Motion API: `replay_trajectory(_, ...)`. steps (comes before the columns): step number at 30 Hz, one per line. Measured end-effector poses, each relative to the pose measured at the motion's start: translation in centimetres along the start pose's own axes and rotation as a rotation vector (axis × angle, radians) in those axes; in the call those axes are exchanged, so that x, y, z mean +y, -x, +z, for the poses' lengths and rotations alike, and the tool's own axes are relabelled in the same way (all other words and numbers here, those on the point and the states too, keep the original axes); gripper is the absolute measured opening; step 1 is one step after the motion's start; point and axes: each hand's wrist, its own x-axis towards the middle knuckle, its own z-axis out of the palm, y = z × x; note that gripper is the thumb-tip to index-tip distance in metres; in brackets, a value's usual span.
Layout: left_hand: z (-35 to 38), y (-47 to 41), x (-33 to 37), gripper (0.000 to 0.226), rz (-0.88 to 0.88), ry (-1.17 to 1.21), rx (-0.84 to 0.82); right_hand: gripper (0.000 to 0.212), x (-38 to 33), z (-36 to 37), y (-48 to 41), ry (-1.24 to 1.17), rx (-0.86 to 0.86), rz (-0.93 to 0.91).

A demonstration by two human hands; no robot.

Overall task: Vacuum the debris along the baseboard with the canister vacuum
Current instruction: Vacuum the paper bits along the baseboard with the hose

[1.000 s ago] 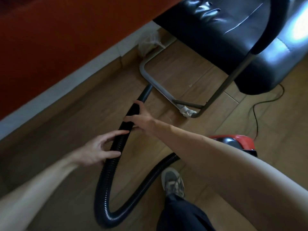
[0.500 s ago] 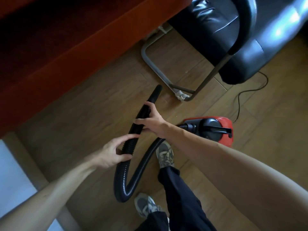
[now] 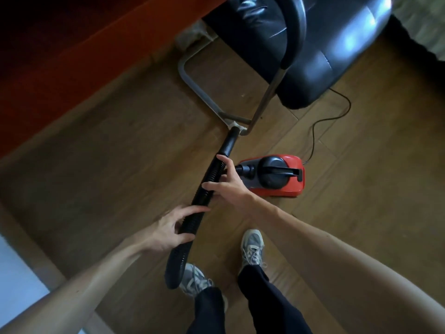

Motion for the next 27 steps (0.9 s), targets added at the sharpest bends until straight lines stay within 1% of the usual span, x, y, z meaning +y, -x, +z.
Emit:
replay_trajectory(3,1.4,-1.8,1.6,0.065,-0.008,-0.079,-0.034,0.088,0.7,-2.6,0.4,-0.008,0.027,-0.005)
replay_trajectory(8,3.6,-5.0,3.7,0.063,-0.005,-0.201,-0.133,0.087,2.0,-7.6,1.7,-0.093,0.096,-0.027)
replay_trajectory(15,7.1,-9.4,7.3,0.066,-0.01,-0.322,-0.349,0.086,5.0,-14.0,4.6,-0.315,0.229,-0.019)
replay_trajectory(21,9.9,-12.7,9.8,0.067,-0.008,-0.362,-0.531,0.085,8.6,-18.6,7.1,-0.417,0.306,-0.005)
replay_trajectory(27,13.3,-15.7,11.0,0.066,-0.031,-0.347,-0.568,0.084,11.3,-22.4,7.4,-0.475,0.346,0.026)
